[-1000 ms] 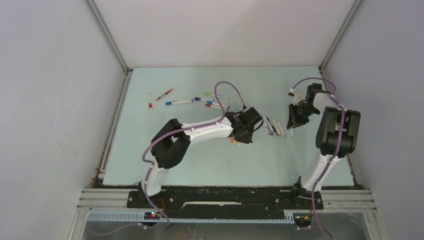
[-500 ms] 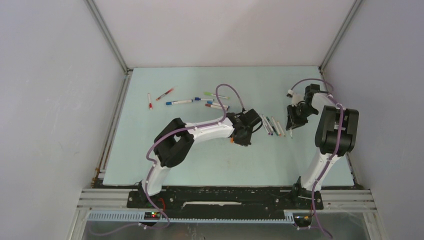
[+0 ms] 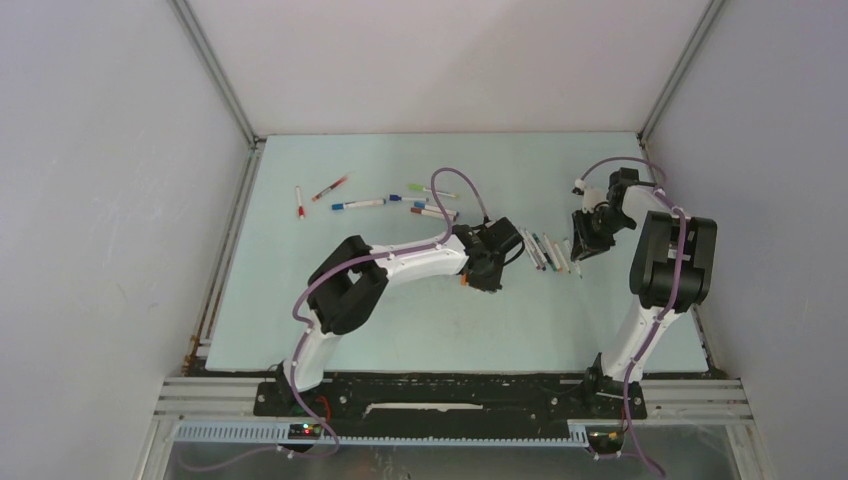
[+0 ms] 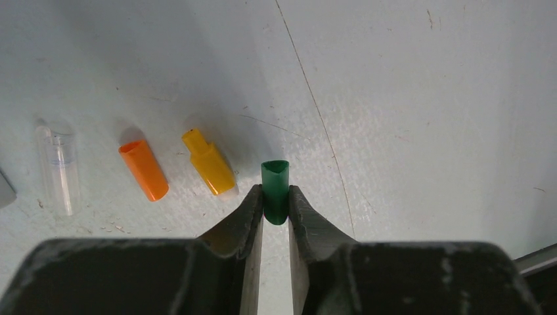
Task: Open the pen caps
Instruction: Place the pen at the center of the board, then pick up the pen from the center of the board.
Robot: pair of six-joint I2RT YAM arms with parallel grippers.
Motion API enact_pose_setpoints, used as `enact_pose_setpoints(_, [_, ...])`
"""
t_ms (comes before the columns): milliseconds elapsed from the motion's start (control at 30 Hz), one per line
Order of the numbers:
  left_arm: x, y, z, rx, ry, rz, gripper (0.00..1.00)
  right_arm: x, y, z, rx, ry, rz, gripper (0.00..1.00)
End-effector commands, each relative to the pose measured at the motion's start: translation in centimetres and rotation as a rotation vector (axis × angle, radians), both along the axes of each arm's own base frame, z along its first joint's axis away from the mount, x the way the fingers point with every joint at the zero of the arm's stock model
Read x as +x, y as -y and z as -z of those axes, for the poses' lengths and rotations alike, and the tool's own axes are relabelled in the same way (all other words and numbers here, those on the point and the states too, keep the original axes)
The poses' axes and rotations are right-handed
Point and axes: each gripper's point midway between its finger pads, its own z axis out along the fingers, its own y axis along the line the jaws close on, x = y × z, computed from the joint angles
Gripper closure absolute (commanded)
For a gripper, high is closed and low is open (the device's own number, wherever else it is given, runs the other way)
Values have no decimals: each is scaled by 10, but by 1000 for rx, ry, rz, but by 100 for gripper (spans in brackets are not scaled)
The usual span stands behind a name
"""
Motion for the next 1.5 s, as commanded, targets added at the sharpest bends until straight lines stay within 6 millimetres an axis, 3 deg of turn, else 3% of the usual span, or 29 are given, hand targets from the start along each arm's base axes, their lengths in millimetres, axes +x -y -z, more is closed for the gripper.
enact_pose_setpoints(0, [9,14,-23,-65,20,-11,78,9,1,-6,-9,24,-16,72])
enact_pose_setpoints(433, [9,12,-35,-81,39,-15,73,11,-3,-17,14,51,-18,71])
enact_pose_setpoints(633, [14,7,-75,-163,132,-24,73,13,-7,-31,40,94,-29,71])
enact_pose_setpoints(800, [23,-16,-112,-200,276,-47,70,13,-16,-51,80,149,-60,70])
enact_pose_setpoints(933, [36,-51,-139,-190,406,-112,68,11,-25,-73,112,215,-93,69])
enact_pose_setpoints(1067, [51,-98,-160,-155,521,-217,61,5,-38,-94,141,291,-140,69])
enact_pose_setpoints(1233, [71,-174,-174,-126,613,-407,34,-5,-56,-118,191,377,-198,69])
enact_pose_setpoints(1333, [83,-218,-173,-132,608,-515,17,-9,-62,-127,212,413,-225,69])
enact_pose_setpoints(1467, [106,-277,-170,-176,588,-645,2,-14,-67,-137,227,453,-243,69])
